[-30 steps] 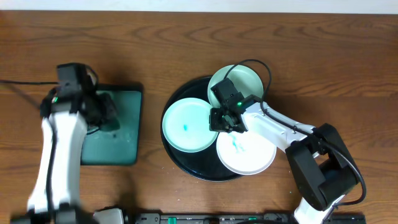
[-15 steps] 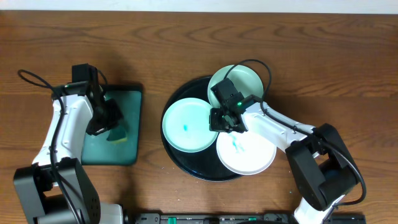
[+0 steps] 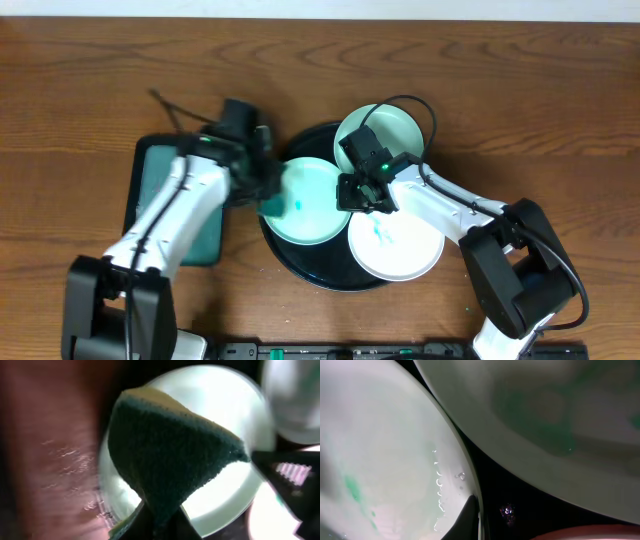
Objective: Clean dirty plates on tray and stack at the side
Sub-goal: 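Carry the sponge with the left gripper to the left green plate, then scrub the left green plate with the sponge in the left gripper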
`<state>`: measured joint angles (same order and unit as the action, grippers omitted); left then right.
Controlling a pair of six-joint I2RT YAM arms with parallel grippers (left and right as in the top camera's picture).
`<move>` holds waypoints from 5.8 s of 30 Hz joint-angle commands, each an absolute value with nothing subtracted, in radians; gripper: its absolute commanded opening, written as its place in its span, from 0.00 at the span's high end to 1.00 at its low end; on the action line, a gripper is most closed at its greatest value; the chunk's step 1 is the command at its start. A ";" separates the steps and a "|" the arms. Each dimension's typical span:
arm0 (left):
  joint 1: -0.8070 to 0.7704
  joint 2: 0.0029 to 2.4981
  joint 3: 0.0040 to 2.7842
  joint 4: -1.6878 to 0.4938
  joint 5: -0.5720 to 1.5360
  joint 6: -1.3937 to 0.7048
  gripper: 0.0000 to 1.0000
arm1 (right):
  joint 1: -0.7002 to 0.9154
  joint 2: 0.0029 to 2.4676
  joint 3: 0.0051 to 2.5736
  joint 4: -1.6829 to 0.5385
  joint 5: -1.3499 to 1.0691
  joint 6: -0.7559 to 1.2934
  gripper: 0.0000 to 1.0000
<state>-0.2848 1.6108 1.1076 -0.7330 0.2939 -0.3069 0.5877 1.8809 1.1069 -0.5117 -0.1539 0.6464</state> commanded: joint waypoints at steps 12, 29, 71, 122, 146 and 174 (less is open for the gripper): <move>-0.337 1.977 1.117 -0.627 0.294 -0.487 0.93 | 0.604 1.924 1.097 -0.513 -0.163 0.631 0.99; -0.510 1.992 1.117 -0.590 0.733 -0.360 0.93 | 0.604 1.924 1.097 -0.511 -0.163 0.631 0.99; -0.323 1.992 1.131 -0.960 -0.309 -0.634 0.93 | 0.604 1.924 1.097 -0.511 -0.163 0.632 0.99; -0.458 1.968 1.145 -0.505 0.068 -0.376 0.93 | 0.604 1.924 1.097 -0.509 -0.163 0.631 0.99; -0.310 1.868 1.145 -0.752 -0.234 -0.334 0.93 | 0.604 1.924 1.097 -0.508 -0.163 0.632 0.99; -0.520 1.868 1.145 -0.715 0.550 -0.088 0.93 | 0.604 1.924 1.097 -0.510 -0.163 0.632 0.99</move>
